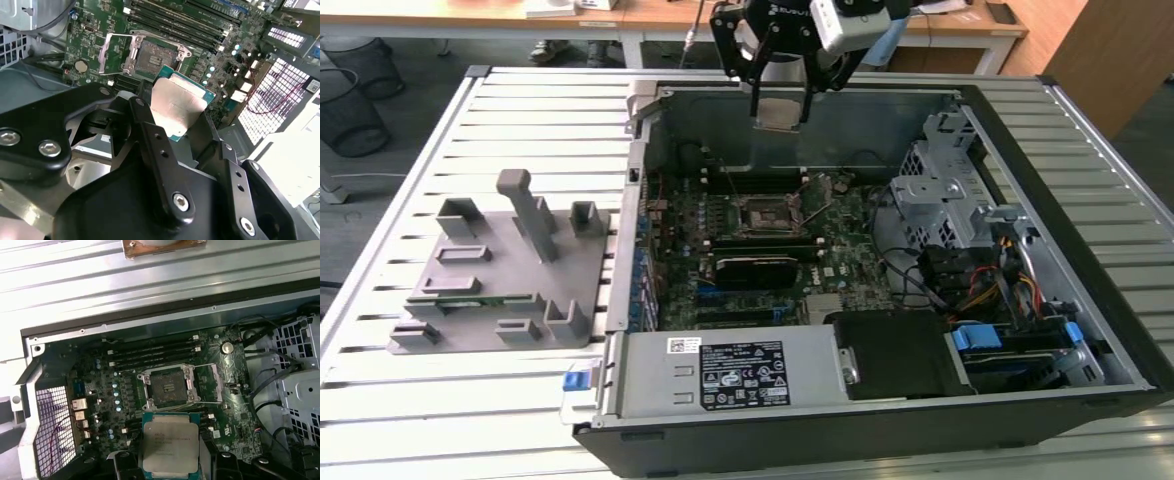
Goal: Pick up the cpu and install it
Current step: 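Place the cpu into insertion slot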
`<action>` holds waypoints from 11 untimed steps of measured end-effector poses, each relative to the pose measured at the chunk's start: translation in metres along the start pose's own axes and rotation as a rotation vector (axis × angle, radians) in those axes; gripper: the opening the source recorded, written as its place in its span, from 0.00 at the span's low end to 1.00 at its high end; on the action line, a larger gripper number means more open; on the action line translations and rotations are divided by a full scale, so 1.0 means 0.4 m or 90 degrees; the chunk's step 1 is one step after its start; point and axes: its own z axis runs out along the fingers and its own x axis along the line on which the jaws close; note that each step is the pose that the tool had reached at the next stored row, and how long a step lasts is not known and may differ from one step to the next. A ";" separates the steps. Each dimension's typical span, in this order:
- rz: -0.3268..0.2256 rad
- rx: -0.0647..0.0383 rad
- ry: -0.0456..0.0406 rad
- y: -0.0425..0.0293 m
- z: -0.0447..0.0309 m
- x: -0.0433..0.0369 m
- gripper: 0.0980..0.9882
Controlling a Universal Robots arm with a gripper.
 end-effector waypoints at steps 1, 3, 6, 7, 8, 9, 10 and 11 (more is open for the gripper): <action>0.006 0.000 -0.0003 0.000 0.000 0.000 0.49; 0.015 0.000 -0.0007 0.000 0.000 0.000 0.49; 0.030 0.000 -0.0014 0.000 0.001 0.000 0.49; 0.034 -0.001 -0.0017 0.000 0.001 0.000 0.49; 0.039 -0.001 -0.0019 0.000 0.001 0.000 0.49; 0.044 -0.001 -0.0021 0.000 0.001 0.000 0.49; 0.049 -0.001 -0.0023 0.000 0.001 0.000 0.49; 0.054 -0.001 -0.0026 0.000 0.001 0.000 0.49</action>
